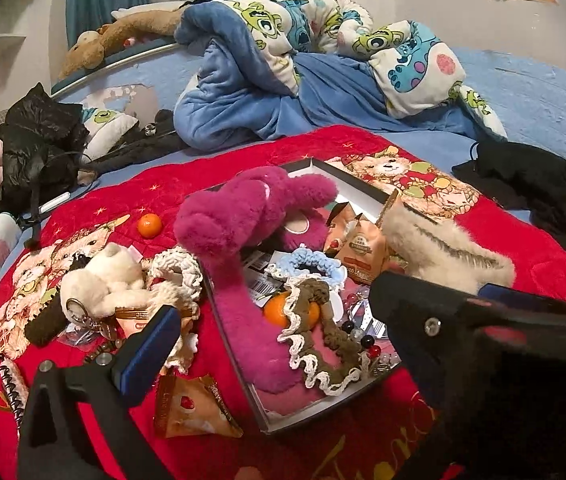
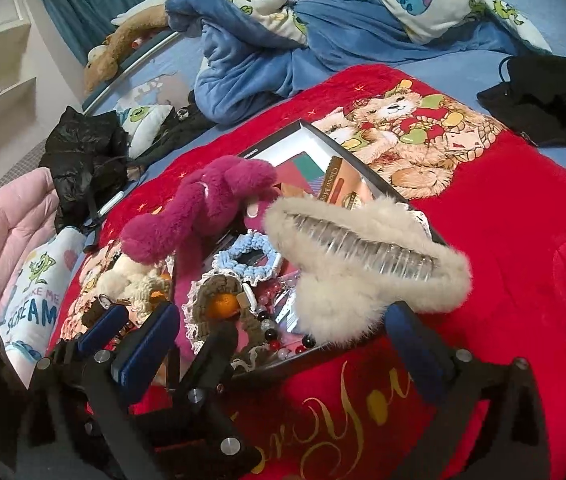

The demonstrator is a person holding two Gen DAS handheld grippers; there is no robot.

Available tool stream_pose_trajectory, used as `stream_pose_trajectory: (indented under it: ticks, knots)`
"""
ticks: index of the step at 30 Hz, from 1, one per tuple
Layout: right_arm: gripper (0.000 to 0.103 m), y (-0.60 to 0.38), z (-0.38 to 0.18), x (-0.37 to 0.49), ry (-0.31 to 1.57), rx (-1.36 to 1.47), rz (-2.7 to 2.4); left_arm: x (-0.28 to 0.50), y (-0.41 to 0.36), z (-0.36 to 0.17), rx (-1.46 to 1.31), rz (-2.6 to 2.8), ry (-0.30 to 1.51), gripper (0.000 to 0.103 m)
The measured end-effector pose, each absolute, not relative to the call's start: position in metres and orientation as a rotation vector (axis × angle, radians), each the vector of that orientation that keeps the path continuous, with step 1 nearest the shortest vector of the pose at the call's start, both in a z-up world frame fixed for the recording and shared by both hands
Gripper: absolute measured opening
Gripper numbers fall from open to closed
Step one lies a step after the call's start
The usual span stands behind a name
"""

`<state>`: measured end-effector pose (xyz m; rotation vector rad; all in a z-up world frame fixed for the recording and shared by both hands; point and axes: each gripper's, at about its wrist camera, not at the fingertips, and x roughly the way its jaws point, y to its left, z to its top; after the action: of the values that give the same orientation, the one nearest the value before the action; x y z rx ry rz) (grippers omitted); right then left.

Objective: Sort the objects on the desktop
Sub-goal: 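Move both open grippers back over the pile of items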

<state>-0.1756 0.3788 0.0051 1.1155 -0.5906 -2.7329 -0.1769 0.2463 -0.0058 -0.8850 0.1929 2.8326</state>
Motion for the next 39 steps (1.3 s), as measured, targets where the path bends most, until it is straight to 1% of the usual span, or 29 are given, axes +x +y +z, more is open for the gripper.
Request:
stream_pose_trajectory:
  ticks: [12,19,23,27,32,39]
  knots:
    - [0.103,0.384,0.013,-0.172,-0.651,1.073,-2.723,-0.172,0.24,0.001,-0.872,2.851,0.173,0.103]
    - [0.103,0.372,0.024,-0.164,-0.65,1.043,-2.72,-0.164,0.224,0.012,-0.86,2.868,0.126,0.103]
    - [0.103,0.362,0.034,-0.157,-0.61,1.024,-2.727,-0.157,0.207,0.019,-0.856,2.902,0.159,0.103]
    - [0.103,0.351,0.045,-0.145,-0.586,0.976,-2.732,-0.15,0.179,0.027,-0.851,2.953,0.179,0.103]
    - [0.103,0.335,0.048,-0.141,-0.585,0.948,-2.711,-0.142,0.125,0.04,-0.851,3.026,0.143,0.103]
    - [0.103,0.292,0.048,-0.153,-0.578,0.924,-2.631,-0.135,0.034,0.048,-0.9,3.137,-0.02,0.103]
